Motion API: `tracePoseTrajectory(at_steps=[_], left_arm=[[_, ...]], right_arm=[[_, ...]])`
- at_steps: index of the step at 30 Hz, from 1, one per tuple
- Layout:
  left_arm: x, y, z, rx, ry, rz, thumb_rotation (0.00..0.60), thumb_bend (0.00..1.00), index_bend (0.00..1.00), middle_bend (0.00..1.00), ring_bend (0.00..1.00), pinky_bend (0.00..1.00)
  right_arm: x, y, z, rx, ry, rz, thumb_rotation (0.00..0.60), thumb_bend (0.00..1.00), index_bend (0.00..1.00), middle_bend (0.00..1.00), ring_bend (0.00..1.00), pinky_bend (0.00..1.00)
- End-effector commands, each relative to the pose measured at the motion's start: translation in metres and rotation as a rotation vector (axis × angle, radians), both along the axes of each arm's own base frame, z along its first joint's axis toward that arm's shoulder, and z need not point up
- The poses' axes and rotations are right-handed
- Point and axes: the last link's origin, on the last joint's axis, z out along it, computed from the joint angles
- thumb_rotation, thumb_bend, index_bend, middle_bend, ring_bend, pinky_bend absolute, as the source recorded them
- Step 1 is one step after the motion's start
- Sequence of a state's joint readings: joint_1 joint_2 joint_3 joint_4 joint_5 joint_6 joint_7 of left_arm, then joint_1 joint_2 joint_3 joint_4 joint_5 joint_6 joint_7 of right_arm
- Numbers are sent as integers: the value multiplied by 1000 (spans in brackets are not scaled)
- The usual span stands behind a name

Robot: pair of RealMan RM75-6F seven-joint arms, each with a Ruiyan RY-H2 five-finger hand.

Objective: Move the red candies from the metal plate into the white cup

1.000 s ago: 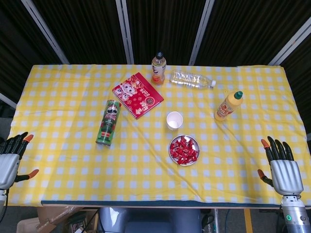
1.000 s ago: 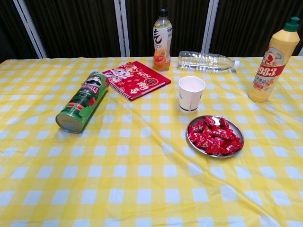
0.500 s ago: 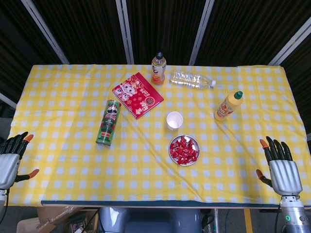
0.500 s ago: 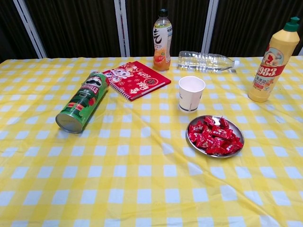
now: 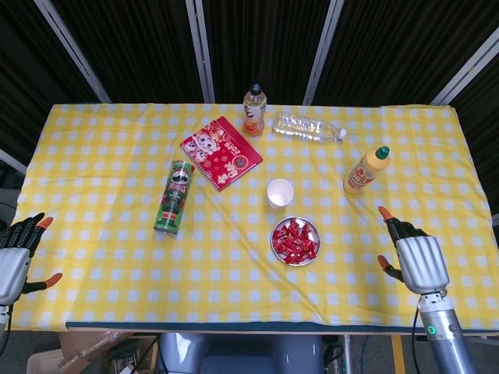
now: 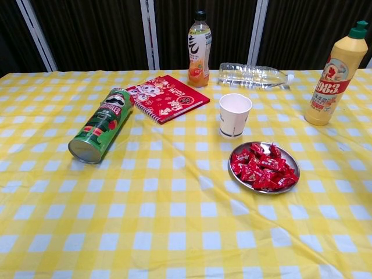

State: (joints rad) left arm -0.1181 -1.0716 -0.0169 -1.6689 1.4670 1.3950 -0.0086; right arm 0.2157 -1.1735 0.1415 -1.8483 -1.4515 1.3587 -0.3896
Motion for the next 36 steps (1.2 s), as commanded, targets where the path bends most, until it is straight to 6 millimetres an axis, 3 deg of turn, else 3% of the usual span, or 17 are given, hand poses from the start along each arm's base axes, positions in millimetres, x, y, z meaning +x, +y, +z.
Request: tracePoseTrajectory(at_steps=[1,9,18,25,36], left_arm=[[0,0,0,-6,-1,3,600,31,0,0,0,0],[-1,2,1,-27,-22,15,600,31,0,0,0,0],[-3,2,2,-47,-26,11,600,31,0,0,0,0],[-2,3,1,-60,-32,10,600,31,0,0,0,0],[-3,4,0,-69,-30,14,600,31,0,0,0,0]], right_arm=[[39,-22,-21,75,1,28,600,314,124,652,693,802],[83,-41,-73,236,116,-18,600,314,124,754,786,846],[100,-53,-122,306,155,-93,600,314,124,754,786,846],[101,-60,-141,328,141,-136,600,313,146,754,786,846],[94,-68,-150,341,137,-185,600,313,217,754,786,846]])
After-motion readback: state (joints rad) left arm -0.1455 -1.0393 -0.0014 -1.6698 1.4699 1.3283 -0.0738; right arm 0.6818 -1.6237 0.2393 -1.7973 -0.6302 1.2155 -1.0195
